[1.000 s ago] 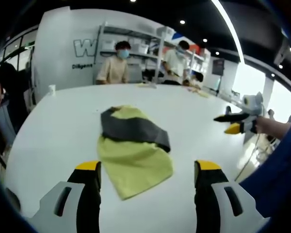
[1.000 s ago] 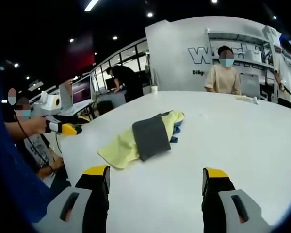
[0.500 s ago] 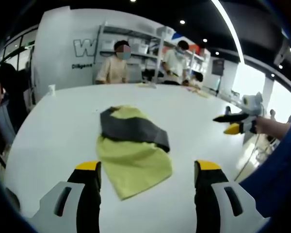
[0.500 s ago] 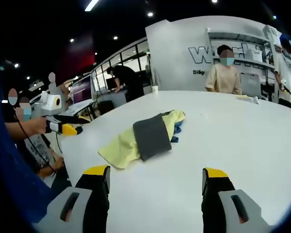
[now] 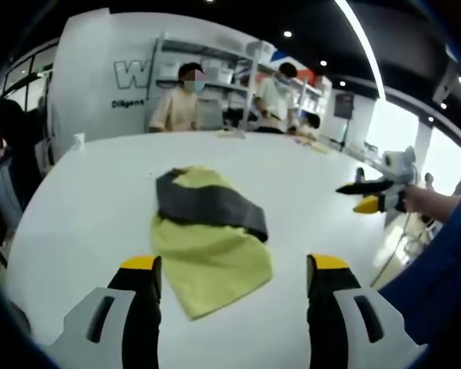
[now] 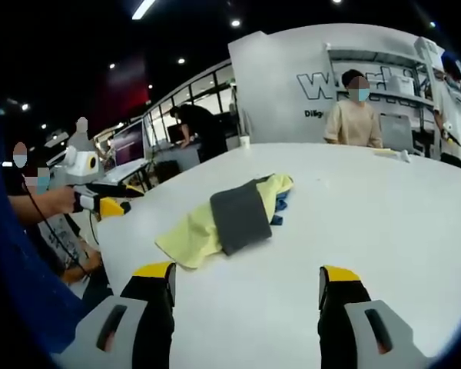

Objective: Fold the garment on the visible template until the final outline fits inside the template.

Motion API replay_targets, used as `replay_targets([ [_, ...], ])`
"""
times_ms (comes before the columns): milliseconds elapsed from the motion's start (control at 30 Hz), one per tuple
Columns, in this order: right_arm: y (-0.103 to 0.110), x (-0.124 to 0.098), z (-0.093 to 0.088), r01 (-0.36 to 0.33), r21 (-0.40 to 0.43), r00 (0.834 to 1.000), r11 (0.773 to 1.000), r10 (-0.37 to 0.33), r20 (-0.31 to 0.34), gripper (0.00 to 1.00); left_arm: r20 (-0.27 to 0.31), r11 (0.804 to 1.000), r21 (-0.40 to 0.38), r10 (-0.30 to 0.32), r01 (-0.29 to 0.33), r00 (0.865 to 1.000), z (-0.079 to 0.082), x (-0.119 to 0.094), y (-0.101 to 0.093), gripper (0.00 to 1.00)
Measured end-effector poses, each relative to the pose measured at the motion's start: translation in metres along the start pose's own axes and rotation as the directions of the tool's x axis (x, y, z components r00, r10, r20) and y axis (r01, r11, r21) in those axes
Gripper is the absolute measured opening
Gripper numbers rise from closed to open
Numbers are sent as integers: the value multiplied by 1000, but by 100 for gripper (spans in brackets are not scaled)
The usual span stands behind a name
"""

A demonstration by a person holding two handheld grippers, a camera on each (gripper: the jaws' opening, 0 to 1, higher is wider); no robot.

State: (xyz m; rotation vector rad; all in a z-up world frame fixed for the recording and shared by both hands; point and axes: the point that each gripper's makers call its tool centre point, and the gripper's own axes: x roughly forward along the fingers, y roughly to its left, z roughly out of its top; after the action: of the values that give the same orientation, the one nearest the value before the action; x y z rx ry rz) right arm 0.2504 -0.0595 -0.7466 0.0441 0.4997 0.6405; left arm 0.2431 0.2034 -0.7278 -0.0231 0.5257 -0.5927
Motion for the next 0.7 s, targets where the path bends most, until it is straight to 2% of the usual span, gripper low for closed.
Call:
replay_targets([
  [300, -3, 10, 4, -4, 15, 1000, 1000, 4, 3, 76, -3, 1000, -10, -7, 7, 1000, 4, 15, 9, 72],
  [700, -11, 42, 17, -33, 22, 999, 999, 33, -1, 72, -9, 999, -26, -22, 21, 1000, 17, 43, 21, 69],
])
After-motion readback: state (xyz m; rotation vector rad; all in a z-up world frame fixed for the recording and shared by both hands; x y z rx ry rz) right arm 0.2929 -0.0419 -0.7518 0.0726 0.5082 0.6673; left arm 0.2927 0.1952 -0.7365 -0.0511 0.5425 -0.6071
